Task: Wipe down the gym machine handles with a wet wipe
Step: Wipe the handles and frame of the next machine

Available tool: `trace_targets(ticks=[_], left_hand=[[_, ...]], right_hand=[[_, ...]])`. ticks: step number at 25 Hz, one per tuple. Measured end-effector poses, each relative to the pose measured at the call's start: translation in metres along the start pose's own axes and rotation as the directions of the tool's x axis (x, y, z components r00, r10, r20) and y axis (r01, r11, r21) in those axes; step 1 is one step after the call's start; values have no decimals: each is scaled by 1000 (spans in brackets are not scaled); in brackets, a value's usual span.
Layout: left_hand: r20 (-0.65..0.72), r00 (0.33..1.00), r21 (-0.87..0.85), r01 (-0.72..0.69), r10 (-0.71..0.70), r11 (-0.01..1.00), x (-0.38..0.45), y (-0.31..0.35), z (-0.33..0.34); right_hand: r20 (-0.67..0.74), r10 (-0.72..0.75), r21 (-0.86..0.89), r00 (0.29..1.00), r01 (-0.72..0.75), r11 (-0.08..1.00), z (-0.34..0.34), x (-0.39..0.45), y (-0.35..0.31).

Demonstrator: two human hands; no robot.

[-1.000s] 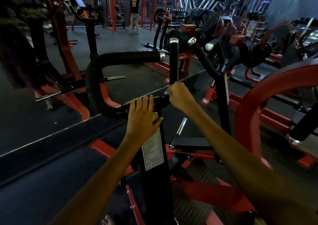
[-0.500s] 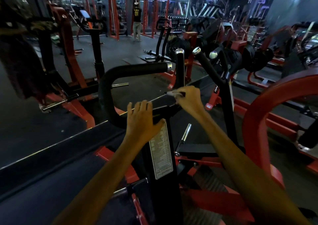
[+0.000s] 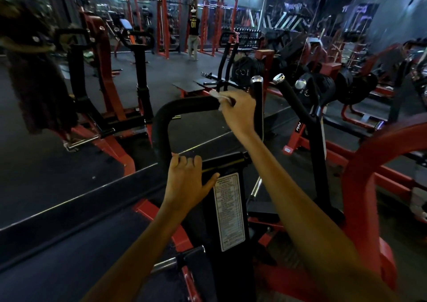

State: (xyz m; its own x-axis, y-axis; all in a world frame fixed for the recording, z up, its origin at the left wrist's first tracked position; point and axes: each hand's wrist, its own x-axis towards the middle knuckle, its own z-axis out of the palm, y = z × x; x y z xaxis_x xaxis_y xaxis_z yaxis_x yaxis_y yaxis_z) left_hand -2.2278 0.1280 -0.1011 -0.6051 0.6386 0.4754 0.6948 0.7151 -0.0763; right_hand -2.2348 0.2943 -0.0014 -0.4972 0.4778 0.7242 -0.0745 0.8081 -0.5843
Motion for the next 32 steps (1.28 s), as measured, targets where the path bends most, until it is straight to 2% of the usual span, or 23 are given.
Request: trace_targets(ticks=[3,5,7,9,11,12,14,16,17,19,22,27,30,32], left_hand=[[65,998,-26,-7,9,1000,-1,0,-3],[93,996,-20,9,-8,1000,-1,2,-5],[100,995,-8,20,-19,1000,-1,3,-5],[95,995,-4,24,-23,1000,-2,2,-6],[77,997,-4,12,-12,1000,-3,1,-7],[79,997,-10,5,-4,1000,-3,0,-6],[106,994,-14,-3,4,1000,-3,0,-4],[106,994,-4,-7,7,1000,-2,0,-6],[110,994,0,-9,9,1000,-2,0,-6],[112,994,2,-11,11,1000,-2,1,-8],[59,998,-28,19,-17,999,-6,4,-2],[37,999,-60,27,-25,998,-20,12,9],[13,1000,-83,10,-9,996,-24,9,13],[1,1000,-93,4,-4,996,-26,6,13]], right_hand=[[-154,146,-45,977,-155,987,-15,12,16],[-119,162,-98,980,-174,980,-6,9,13],[-31,115,-95,993,-117,989,15,1,-7],[50,-6,-3,999,7,1000,33,-11,-31],[62,-122,78,991,117,990,32,-20,-43],[40,-133,86,990,129,988,26,-18,-41],[-46,-14,-6,999,14,1000,5,-5,-23],[-131,149,-102,980,-163,981,-14,6,-2],[-142,184,-133,973,-203,970,-17,7,3],[-71,153,-146,986,-162,976,-10,3,-4],[75,18,-125,997,-9,992,-3,-1,-17],[-57,167,-190,984,-175,966,-15,15,5],[97,14,-157,995,1,988,6,6,-23],[231,-117,-70,966,136,988,5,0,-41]])
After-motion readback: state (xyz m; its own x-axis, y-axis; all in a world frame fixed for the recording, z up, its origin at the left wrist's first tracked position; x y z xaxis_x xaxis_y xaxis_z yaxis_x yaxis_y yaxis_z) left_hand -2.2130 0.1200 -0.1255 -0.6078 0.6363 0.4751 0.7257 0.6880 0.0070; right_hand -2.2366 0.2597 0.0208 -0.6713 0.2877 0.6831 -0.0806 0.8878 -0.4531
